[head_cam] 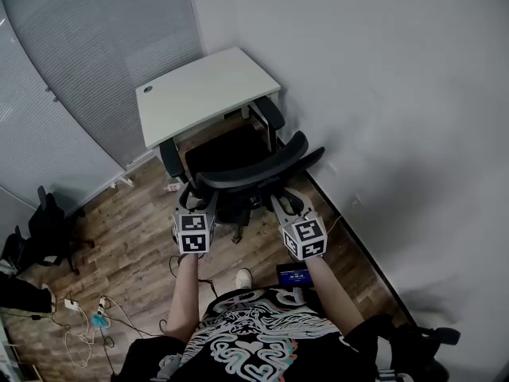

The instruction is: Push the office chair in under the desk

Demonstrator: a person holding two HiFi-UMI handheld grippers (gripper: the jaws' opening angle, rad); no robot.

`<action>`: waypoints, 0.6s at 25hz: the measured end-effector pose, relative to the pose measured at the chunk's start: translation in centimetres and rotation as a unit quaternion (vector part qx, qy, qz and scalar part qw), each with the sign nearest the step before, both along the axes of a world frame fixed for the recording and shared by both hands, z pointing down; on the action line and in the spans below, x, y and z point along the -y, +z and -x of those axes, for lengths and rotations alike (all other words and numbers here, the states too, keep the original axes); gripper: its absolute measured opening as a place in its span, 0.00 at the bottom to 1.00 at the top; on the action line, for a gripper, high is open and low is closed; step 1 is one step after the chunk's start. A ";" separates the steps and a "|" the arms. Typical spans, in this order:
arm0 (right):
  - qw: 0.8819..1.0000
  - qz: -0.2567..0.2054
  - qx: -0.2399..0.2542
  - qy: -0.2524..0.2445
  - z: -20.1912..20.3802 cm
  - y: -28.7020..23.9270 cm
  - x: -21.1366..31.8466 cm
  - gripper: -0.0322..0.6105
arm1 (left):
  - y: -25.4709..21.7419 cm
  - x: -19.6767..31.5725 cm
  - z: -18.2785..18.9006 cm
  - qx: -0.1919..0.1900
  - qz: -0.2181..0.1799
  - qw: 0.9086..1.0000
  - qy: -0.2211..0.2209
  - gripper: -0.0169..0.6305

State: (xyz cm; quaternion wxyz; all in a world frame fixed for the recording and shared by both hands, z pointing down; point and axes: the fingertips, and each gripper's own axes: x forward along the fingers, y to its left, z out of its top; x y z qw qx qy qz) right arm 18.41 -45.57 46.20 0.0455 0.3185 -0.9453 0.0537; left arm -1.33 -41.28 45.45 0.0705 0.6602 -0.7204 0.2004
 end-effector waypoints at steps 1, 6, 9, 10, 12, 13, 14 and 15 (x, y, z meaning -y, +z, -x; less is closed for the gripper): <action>1.000 -0.001 0.002 -0.002 -0.4 -0.1 -0.4 0.19 | -0.4 -0.6 -0.2 0.006 -0.011 1.000 -0.004 0.56; 0.999 -0.028 0.029 0.001 -3.0 -2.0 -1.9 0.18 | -2.7 -3.7 -1.5 0.036 -0.054 0.998 -0.022 0.54; 0.997 -0.064 0.047 0.006 -4.4 -3.6 -2.5 0.09 | -3.7 -6.0 -2.5 0.034 -0.086 0.995 -0.032 0.54; 0.996 -0.073 0.048 0.006 -4.7 -3.9 -2.8 0.09 | -4.0 -6.7 -2.9 0.033 -0.094 0.994 -0.033 0.53; 0.995 -0.078 0.053 0.013 -5.3 -4.4 -3.3 0.09 | -4.2 -8.1 -3.6 0.023 -0.105 0.994 -0.027 0.50; 0.995 -0.077 0.060 0.018 -5.6 -4.7 -3.7 0.09 | -4.3 -8.8 -3.9 0.017 -0.108 0.994 -0.024 0.43; 0.994 -0.077 0.068 0.023 -6.0 -5.1 -4.1 0.09 | -4.3 -9.4 -4.0 0.014 -0.114 0.993 -0.021 0.34; 0.994 -0.079 0.075 0.029 -6.3 -5.6 -4.3 0.09 | -4.4 -9.7 -3.9 0.013 -0.121 0.992 -0.022 0.27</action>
